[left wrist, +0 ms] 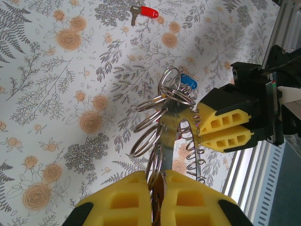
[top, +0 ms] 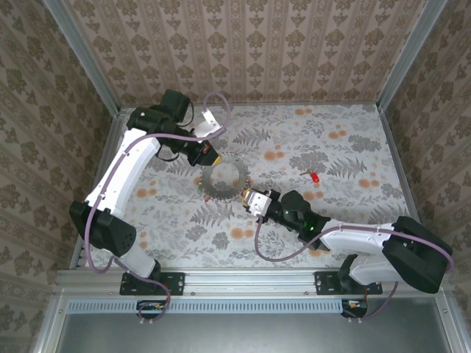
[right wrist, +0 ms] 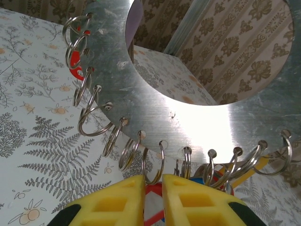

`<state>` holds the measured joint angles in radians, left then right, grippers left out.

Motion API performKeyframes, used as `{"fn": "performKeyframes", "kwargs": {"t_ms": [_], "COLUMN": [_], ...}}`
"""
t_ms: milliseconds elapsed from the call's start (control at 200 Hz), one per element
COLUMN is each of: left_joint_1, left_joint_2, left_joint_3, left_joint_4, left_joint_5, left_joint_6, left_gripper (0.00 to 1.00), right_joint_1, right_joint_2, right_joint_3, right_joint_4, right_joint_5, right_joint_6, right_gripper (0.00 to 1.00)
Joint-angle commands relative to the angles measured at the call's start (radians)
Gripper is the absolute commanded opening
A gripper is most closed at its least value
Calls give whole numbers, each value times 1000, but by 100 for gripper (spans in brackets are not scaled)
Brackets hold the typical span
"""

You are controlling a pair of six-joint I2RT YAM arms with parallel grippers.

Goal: Put the keys on the keyring

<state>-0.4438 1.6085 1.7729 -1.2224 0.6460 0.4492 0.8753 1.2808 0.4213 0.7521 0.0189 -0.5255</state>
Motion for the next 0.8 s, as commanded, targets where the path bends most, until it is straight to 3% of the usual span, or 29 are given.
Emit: {"fn": "performKeyframes", "kwargs": {"t_ms": [0, 415, 795], "left_joint_1": [0, 0, 0], "left_joint_2": [-47, -54, -64], "left_joint_3": [-4, -13, -28], "left_joint_4": [-8, 6, 29], "left_joint_5": [27, 25, 26], "left_joint_6": [-9, -14, -24], "left_gripper": [0, 0, 0], "right_joint_1": [-4, -3, -3], "right_joint_2": [19, 68, 73], "right_joint_3": [22, 16, 8], "right_joint_4": [29, 172, 183], "right_joint_5": [-15, -5, -18], "right_joint_6": [16, 86, 115], "right_gripper": [18, 19, 18]}}
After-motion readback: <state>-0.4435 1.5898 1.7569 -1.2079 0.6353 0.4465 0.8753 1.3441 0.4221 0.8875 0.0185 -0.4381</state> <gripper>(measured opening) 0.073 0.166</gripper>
